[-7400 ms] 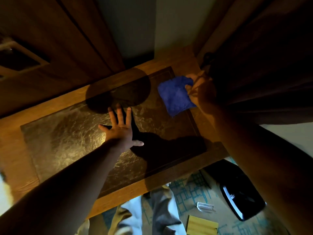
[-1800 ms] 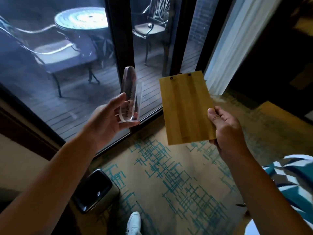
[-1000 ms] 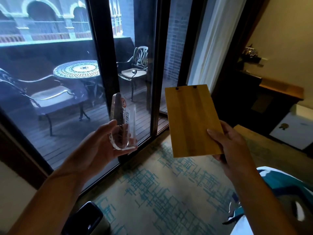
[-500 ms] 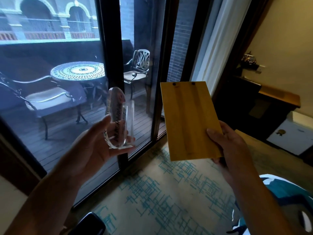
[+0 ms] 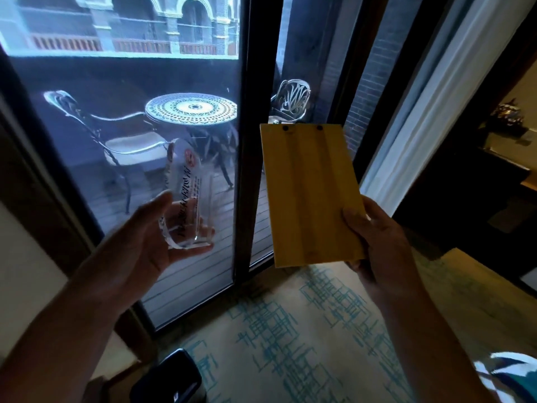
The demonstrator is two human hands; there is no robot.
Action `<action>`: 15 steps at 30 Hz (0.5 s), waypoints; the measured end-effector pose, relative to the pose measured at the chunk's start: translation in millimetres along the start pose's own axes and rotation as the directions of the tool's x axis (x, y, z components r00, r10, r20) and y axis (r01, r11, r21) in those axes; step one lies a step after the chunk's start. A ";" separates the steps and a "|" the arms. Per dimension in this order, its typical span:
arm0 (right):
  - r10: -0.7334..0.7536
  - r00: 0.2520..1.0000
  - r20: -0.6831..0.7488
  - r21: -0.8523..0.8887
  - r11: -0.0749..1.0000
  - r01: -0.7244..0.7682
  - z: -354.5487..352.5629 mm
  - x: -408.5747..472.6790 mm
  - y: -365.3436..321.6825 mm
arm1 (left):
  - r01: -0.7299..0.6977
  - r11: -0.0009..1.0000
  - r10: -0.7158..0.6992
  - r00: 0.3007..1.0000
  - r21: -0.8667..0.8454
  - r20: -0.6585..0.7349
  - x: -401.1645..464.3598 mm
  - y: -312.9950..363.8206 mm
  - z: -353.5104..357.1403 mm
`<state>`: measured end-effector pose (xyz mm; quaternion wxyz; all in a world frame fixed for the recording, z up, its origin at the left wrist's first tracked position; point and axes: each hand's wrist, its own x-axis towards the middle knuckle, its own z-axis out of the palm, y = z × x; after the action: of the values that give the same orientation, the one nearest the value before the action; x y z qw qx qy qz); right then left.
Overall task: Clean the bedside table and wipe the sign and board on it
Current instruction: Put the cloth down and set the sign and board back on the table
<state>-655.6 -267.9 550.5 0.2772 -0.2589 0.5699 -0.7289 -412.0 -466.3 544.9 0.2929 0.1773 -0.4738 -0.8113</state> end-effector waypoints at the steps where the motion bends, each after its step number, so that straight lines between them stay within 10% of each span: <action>1: 0.005 1.000 0.031 0.002 1.000 -0.005 3.4 7.1 2.0 | -0.006 1.000 0.006 0.999 -0.003 -0.033 1.9 -0.6 -3.5; 9: 0.095 0.953 0.289 -0.082 0.994 -0.074 22.0 84.5 41.7 | -0.115 0.993 0.108 0.945 -0.005 -0.308 -5.1 -13.3 -11.4; 15: 0.192 0.792 0.579 -0.078 0.980 -0.181 45.7 130.1 69.6 | -0.179 0.983 0.160 0.776 0.029 -0.610 -29.9 -31.4 -7.5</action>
<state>-709.0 -403.9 500.6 0.5067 -0.4152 0.4866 -0.5780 -394.5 -440.1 514.2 0.5043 0.3813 -0.3556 -0.6884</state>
